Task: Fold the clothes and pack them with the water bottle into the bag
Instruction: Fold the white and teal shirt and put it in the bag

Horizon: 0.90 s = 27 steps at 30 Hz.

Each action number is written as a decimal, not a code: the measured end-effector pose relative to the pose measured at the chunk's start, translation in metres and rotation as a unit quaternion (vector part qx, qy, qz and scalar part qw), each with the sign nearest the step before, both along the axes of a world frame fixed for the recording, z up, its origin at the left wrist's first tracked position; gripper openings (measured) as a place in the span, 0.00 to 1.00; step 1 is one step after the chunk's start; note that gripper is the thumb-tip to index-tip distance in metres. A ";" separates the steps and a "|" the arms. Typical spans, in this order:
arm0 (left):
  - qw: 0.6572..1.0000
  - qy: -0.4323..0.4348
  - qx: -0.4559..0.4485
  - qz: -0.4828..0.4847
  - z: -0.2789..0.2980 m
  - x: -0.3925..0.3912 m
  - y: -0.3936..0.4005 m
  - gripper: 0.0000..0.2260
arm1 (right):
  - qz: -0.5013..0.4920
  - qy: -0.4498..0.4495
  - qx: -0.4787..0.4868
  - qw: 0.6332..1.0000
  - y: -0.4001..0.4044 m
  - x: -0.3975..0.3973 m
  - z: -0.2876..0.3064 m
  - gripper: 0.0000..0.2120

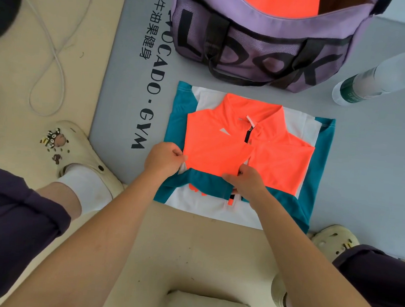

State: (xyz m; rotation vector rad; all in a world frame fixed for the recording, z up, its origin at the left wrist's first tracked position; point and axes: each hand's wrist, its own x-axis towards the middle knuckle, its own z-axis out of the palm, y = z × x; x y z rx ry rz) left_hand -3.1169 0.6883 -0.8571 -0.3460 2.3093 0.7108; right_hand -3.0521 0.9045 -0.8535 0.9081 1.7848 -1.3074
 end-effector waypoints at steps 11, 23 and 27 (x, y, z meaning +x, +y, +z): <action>0.998 0.040 -0.036 0.019 -0.002 0.004 0.011 0.12 | -0.026 -0.012 -0.002 1.000 -0.004 -0.004 0.001 0.09; 0.961 -0.031 0.193 0.194 0.006 -0.007 -0.006 0.05 | -0.117 -0.002 -0.108 0.987 -0.009 -0.002 0.003 0.14; 0.975 0.015 0.143 0.172 0.007 -0.011 -0.010 0.06 | -0.096 -0.014 -0.084 0.992 -0.015 -0.001 0.001 0.14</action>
